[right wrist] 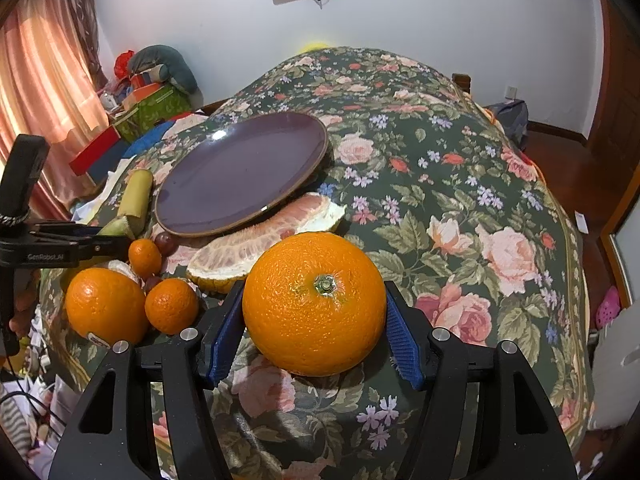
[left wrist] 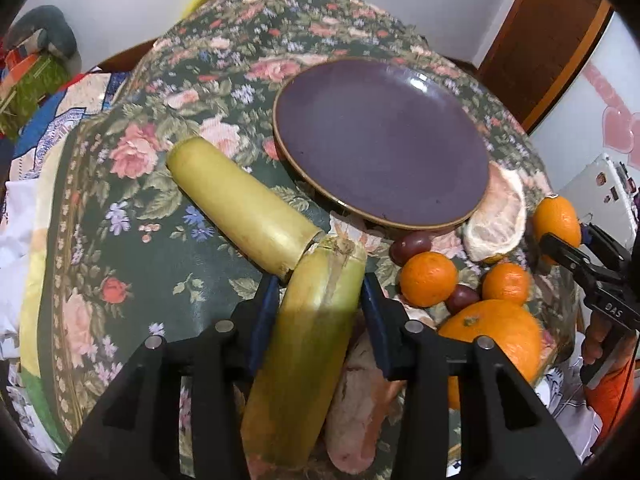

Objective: Organize fruits
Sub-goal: 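Lift the cylinder with the left tool while the right tool lifts the large orange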

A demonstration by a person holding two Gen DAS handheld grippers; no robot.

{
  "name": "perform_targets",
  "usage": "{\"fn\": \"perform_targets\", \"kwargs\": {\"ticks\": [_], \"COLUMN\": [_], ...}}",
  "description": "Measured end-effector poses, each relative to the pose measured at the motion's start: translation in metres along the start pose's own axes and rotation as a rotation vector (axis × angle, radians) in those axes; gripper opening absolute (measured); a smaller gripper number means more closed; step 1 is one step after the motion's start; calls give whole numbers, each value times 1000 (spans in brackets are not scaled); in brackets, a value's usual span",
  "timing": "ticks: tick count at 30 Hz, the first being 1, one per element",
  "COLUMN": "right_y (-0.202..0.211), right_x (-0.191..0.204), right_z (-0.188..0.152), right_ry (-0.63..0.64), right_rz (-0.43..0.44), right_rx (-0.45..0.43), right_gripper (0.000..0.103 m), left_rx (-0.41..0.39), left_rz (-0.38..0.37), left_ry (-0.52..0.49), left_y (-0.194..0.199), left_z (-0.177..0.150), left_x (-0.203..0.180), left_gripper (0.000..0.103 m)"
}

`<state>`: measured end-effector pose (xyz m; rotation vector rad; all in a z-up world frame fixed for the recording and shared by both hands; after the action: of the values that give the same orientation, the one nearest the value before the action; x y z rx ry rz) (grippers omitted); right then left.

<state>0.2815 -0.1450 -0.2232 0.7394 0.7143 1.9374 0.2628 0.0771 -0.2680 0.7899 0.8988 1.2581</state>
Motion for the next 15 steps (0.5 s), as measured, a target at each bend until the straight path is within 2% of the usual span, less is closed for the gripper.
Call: {"fn": "perform_targets", "kwargs": {"ticks": [9, 15], "right_y": [24, 41], "right_x": [8, 18], "right_z": [28, 54], "right_ry": [35, 66], "right_rz": [-19, -30], "right_rx": [-87, -167], "right_gripper": [61, 61], "left_rx": [-200, -309], "left_rz": [74, 71], "left_ry": [-16, -13], "left_y": [73, 110], "left_z": [5, 13], "left_x": [1, -6], "left_gripper": [36, 35]}}
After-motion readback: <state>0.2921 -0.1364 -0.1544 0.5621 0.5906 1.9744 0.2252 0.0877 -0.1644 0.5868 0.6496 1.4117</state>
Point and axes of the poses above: each gripper's, at about its wrist camera, not at the fingertips, and y roughly against the way its jaws point, x to its left, z to its top, the point moved 6 cm from there along -y, roughly the way its jaws point
